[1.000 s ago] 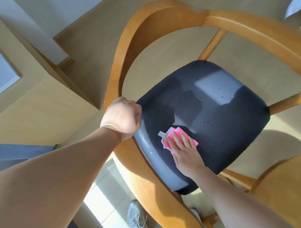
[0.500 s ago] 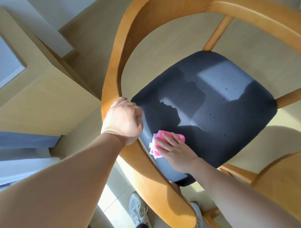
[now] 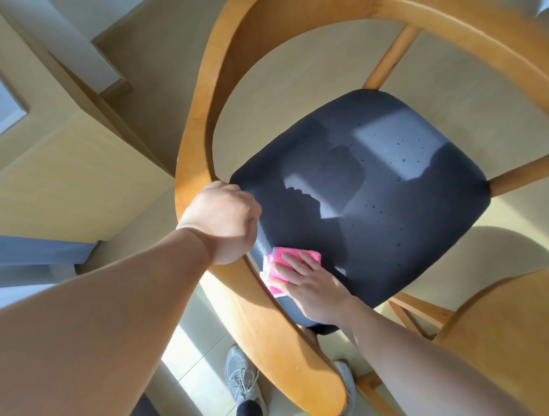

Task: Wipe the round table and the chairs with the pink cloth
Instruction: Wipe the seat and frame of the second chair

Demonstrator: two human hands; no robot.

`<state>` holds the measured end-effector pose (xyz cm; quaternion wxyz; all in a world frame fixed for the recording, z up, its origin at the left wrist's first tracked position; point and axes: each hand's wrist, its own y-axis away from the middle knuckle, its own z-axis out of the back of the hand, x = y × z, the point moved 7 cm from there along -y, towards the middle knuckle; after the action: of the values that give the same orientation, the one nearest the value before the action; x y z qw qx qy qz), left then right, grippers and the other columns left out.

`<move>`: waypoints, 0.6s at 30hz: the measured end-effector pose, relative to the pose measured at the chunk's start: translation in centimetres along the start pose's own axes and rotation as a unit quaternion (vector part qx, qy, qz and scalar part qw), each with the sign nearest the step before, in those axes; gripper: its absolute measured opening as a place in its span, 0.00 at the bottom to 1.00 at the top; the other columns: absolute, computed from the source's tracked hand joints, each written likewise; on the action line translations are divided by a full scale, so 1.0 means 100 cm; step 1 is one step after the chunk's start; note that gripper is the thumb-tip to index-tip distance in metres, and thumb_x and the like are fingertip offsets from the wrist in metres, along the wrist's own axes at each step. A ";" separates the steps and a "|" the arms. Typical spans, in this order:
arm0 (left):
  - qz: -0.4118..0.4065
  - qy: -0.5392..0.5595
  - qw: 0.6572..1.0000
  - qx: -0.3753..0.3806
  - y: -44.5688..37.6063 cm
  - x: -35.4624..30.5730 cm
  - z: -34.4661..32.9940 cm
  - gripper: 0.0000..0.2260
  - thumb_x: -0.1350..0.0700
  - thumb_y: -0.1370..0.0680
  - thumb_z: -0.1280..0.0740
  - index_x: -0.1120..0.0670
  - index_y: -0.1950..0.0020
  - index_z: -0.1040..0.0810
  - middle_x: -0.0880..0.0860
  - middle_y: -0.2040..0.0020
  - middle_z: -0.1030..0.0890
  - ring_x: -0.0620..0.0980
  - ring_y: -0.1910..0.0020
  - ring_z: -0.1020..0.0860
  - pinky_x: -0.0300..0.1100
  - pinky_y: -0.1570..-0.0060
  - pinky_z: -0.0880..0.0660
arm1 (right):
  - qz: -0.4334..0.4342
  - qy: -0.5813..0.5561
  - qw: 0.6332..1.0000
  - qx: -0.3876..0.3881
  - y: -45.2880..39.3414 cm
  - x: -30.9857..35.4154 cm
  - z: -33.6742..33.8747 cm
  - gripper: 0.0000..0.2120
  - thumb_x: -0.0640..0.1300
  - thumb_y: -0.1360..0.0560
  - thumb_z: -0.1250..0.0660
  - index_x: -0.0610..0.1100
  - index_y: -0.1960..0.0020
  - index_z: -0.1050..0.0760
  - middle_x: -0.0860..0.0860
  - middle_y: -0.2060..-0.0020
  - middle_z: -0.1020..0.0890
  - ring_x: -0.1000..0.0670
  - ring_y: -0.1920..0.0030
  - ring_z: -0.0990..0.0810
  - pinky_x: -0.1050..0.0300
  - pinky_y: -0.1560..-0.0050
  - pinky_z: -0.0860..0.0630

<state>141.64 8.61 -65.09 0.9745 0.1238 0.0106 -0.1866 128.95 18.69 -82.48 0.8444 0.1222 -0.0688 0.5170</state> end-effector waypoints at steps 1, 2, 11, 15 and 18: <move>-0.010 -0.008 1.000 0.003 0.000 -0.001 -0.001 0.11 0.57 0.26 0.46 0.52 0.60 0.23 0.49 0.62 0.22 0.52 0.58 0.26 0.46 0.49 0.31 | 0.001 -0.004 1.000 0.018 0.003 -0.003 -0.001 0.26 0.41 0.27 0.34 0.50 0.30 0.31 0.49 0.27 0.34 0.40 0.25 0.41 0.39 0.26 0.45; -0.017 -0.009 1.000 0.000 0.000 -0.002 -0.001 0.12 0.56 0.25 0.47 0.50 0.61 0.25 0.48 0.62 0.23 0.51 0.58 0.27 0.45 0.49 0.31 | 0.004 -0.005 0.999 0.035 0.004 -0.007 -0.002 0.26 0.42 0.26 0.35 0.50 0.28 0.33 0.49 0.26 0.36 0.41 0.24 0.43 0.39 0.26 0.44; -0.011 0.018 1.000 -0.021 -0.003 -0.002 0.003 0.12 0.56 0.30 0.47 0.53 0.66 0.26 0.50 0.68 0.25 0.54 0.63 0.27 0.47 0.56 0.29 | -0.158 0.069 0.985 -0.006 0.027 -0.132 0.038 0.26 0.41 0.26 0.44 0.55 0.29 0.39 0.52 0.29 0.37 0.43 0.24 0.47 0.42 0.33 0.37; -0.013 0.023 0.999 -0.019 -0.004 -0.004 0.002 0.12 0.56 0.30 0.48 0.53 0.66 0.25 0.50 0.68 0.25 0.55 0.63 0.27 0.48 0.56 0.29 | -0.300 0.057 0.952 -0.023 0.049 -0.200 0.053 0.20 0.40 0.22 0.43 0.53 0.32 0.37 0.50 0.31 0.36 0.42 0.27 0.43 0.39 0.45 0.29; -0.013 0.021 1.000 -0.019 -0.005 -0.005 0.004 0.13 0.56 0.31 0.48 0.53 0.66 0.25 0.51 0.68 0.24 0.55 0.63 0.27 0.48 0.56 0.30 | -0.439 0.002 0.898 -0.018 0.066 -0.242 0.050 0.20 0.42 0.21 0.47 0.50 0.30 0.40 0.48 0.27 0.39 0.39 0.27 0.45 0.37 0.32 0.38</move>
<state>141.02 8.21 -64.83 0.9737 0.1093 0.0359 -0.1966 112.11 -0.58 -82.66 0.9878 0.1241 -0.0160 0.0925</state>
